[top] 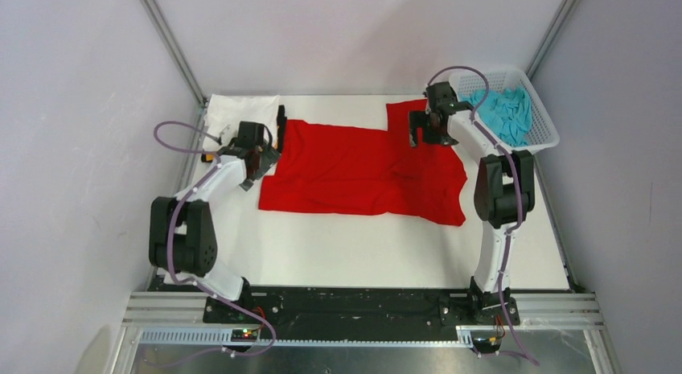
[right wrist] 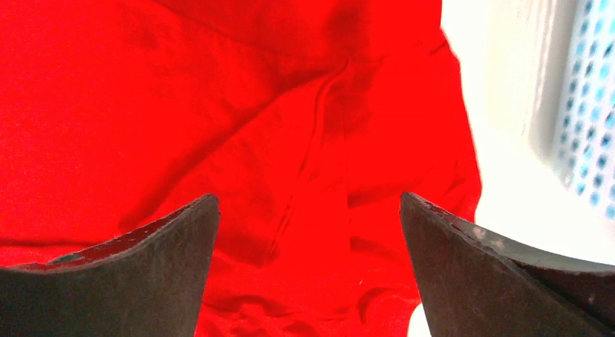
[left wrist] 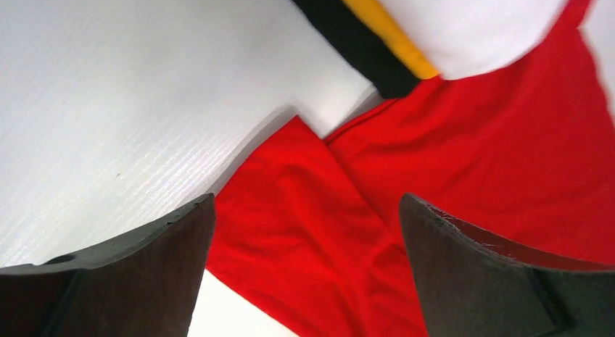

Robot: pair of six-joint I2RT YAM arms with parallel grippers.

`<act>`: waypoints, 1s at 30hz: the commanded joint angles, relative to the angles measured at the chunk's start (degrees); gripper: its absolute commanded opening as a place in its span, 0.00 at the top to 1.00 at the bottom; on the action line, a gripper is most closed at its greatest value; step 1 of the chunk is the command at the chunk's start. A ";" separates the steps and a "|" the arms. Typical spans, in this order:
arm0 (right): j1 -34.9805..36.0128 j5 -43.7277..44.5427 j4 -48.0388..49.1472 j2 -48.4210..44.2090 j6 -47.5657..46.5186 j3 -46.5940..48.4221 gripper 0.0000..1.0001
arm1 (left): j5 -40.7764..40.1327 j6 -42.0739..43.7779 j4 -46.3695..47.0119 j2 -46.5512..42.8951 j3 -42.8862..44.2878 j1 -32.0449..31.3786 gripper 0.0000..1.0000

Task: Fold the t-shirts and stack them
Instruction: Fold the flattened tshirt in 1/3 of the way

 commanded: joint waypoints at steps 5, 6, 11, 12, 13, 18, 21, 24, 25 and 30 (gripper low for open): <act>-0.84 -13.62 16.24 -20.23 16.52 -24.19 0.01 | 2.63 5.42 0.91 -10.25 -2.37 -5.05 0.00; -0.77 -17.83 17.40 -21.38 17.66 -25.80 0.01 | 3.48 6.06 0.93 -9.83 -2.53 -5.93 0.00; 0.37 -21.97 20.66 -19.76 20.32 -29.75 0.01 | 7.62 8.87 2.09 -3.27 -3.05 -11.23 0.00; 0.41 -22.21 21.02 -18.78 20.48 -29.76 0.01 | 8.42 8.93 2.23 -1.66 -3.13 -11.40 0.00; 0.59 -22.75 21.83 -18.19 20.76 -29.77 0.01 | 8.82 8.97 2.62 -0.92 -3.44 -11.46 0.00; 0.95 -24.68 25.59 -13.64 22.00 -29.78 0.01 | 9.62 9.38 3.50 3.46 -3.66 -11.48 0.00; 1.68 -23.13 27.29 -11.42 22.29 -29.14 0.01 | 8.96 9.63 3.58 4.65 -3.89 -11.48 0.00; 2.74 -21.22 24.79 -9.55 21.52 -26.90 0.01 | 8.02 9.73 3.57 5.36 -4.35 -11.33 0.00; 3.00 -20.02 24.53 -8.95 21.43 -26.71 0.01 | 7.71 9.71 3.63 5.49 -4.56 -11.20 0.00; 5.18 -11.43 21.81 -8.43 23.12 -26.58 0.01 | 7.55 9.89 3.64 6.32 -4.64 -10.99 0.00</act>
